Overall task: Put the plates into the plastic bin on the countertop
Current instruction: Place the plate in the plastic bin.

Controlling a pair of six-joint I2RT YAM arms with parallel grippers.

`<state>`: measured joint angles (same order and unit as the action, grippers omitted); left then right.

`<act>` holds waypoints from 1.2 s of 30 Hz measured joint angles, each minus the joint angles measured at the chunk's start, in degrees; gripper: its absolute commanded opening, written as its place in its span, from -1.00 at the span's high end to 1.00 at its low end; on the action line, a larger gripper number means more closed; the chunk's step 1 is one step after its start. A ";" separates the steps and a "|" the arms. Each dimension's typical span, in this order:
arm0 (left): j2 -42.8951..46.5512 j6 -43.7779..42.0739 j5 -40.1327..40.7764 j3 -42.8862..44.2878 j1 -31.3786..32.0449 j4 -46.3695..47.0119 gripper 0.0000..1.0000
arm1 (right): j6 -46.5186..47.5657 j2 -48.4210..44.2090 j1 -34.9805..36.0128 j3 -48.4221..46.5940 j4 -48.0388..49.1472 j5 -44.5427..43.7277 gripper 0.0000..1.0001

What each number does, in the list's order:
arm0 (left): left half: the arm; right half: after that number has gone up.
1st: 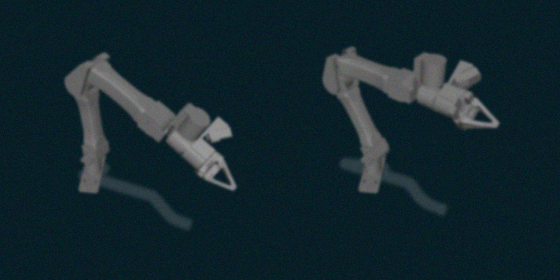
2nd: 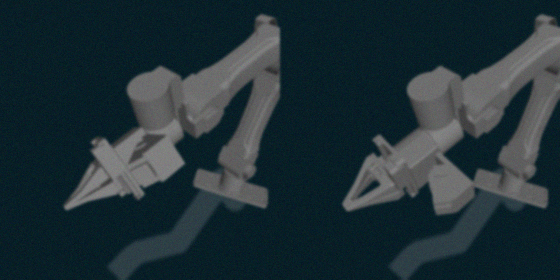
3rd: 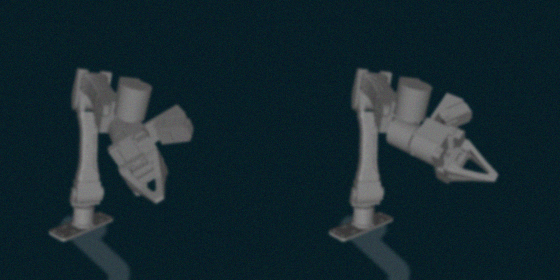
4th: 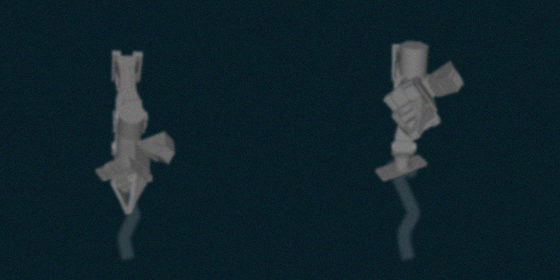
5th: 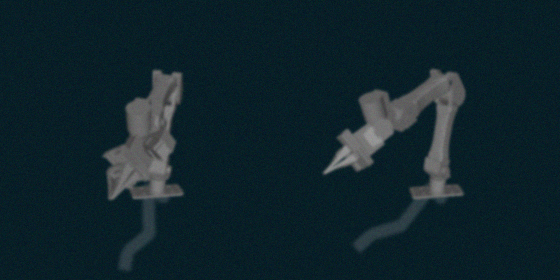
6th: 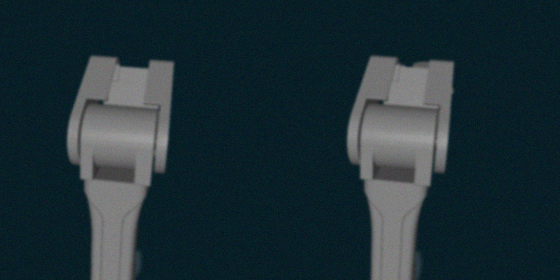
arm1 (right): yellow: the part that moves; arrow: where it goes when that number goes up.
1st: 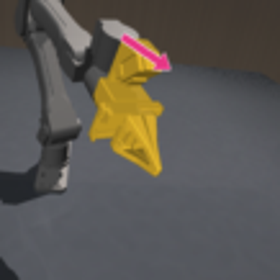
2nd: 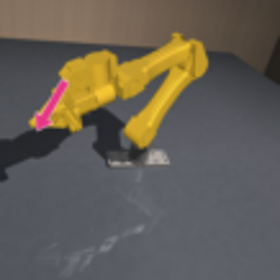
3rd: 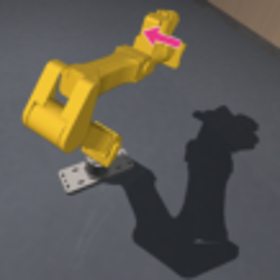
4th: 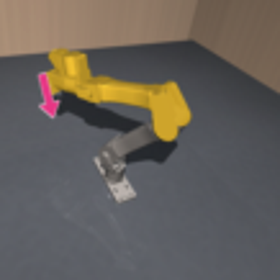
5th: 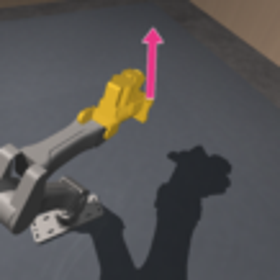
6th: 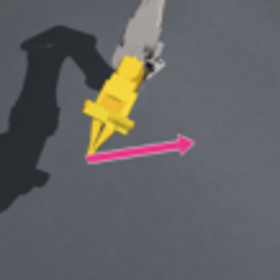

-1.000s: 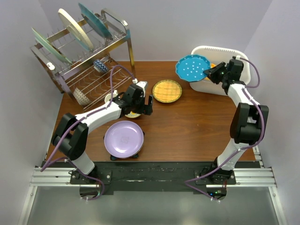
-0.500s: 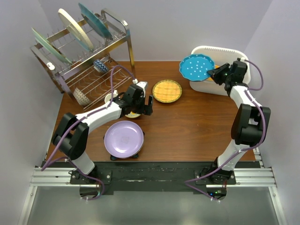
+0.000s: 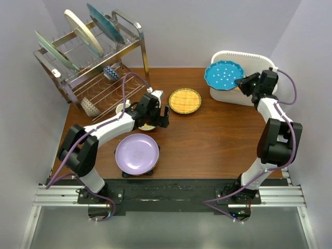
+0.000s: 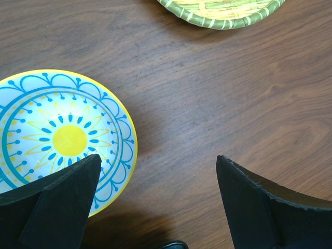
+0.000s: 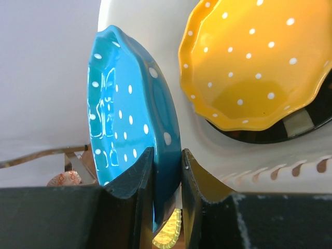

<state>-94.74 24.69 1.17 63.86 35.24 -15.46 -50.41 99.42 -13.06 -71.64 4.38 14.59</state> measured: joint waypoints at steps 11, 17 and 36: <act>0.00 0.00 -0.07 0.00 0.00 0.09 -0.95 | -0.81 -2.49 -0.96 2.62 1.07 -1.99 1.00; 0.00 0.00 -0.07 0.00 0.00 0.11 -0.95 | -1.42 -3.76 -1.22 3.76 1.33 -3.02 1.00; 0.00 -0.02 -0.07 -0.02 0.00 0.81 -0.95 | -2.43 -4.68 -3.08 5.35 3.39 -11.32 1.00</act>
<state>-94.74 24.67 1.10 63.83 35.24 -14.66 -52.84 94.74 -16.14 -66.28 7.77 3.27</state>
